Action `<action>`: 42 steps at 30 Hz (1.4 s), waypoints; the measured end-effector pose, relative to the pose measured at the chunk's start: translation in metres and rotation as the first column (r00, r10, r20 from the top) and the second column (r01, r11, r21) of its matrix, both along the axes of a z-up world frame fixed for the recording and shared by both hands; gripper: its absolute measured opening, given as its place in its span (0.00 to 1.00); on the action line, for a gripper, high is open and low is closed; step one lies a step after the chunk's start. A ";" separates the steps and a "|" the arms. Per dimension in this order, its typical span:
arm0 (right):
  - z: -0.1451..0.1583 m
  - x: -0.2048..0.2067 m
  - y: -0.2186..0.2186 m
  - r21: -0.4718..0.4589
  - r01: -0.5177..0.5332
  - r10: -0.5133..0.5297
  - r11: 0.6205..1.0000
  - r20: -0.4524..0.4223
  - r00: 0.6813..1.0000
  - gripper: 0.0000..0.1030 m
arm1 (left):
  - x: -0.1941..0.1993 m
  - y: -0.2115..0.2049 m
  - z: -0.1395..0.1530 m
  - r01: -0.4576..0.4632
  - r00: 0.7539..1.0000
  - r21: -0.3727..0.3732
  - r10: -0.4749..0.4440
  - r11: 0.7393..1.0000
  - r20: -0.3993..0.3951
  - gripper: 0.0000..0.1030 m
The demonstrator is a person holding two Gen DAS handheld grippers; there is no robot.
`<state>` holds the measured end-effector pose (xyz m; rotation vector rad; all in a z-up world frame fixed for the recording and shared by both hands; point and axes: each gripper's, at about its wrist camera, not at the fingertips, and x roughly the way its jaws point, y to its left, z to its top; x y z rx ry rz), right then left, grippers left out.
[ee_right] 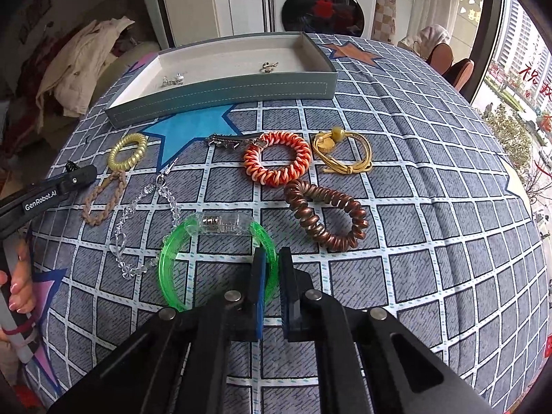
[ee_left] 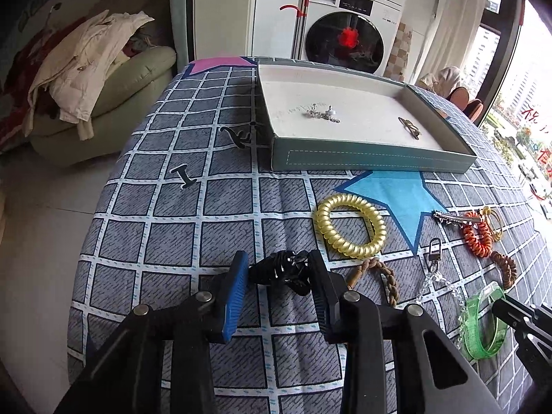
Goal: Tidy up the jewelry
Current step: 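Grasp the black claw clip with the left tool while the right tool grasps the green bangle, then carry the claw clip and green bangle into the tray and open both tools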
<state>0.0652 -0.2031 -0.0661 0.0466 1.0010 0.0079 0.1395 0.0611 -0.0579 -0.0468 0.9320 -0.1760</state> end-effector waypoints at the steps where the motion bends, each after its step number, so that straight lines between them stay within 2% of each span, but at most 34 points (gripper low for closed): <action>1: 0.001 -0.001 -0.001 0.004 -0.004 0.004 1.000 0.002 1.000 0.08 | -0.001 0.001 0.002 0.000 1.000 -0.006 0.000 1.000 0.002 0.53; 10: 0.026 0.001 -0.012 0.100 -0.023 0.018 0.995 0.050 0.999 0.08 | 0.001 0.003 0.020 0.012 1.000 -0.043 -0.012 0.999 0.010 0.53; 19: 0.056 0.039 -0.017 0.131 -0.059 0.046 0.990 0.095 0.994 0.08 | 0.020 -0.008 0.050 0.047 0.997 -0.049 -0.044 0.998 0.064 0.53; 23: 0.066 0.065 -0.020 0.129 -0.070 0.057 0.989 0.101 0.993 0.08 | 0.040 -0.014 0.067 0.052 0.995 -0.053 -0.047 0.997 0.092 0.53; 26: 0.070 0.086 -0.023 0.139 -0.074 0.061 0.988 0.097 0.993 0.08 | 0.059 -0.021 0.080 0.058 0.991 -0.029 -0.054 0.998 0.124 0.53; 32: 0.075 0.137 -0.023 0.135 -0.075 0.064 0.988 0.083 0.995 0.08 | 0.107 -0.039 0.093 0.074 0.988 0.000 -0.073 0.997 0.133 0.53; 37: 0.070 0.183 -0.023 0.108 -0.061 0.053 0.992 0.072 0.996 0.08 | 0.147 -0.060 0.088 0.089 0.989 0.045 -0.094 0.995 0.115 0.53; 42: 0.057 0.224 -0.027 0.112 -0.026 0.021 0.993 0.044 0.999 0.07 | 0.182 -0.075 0.066 0.100 0.993 0.065 -0.103 0.993 0.053 0.53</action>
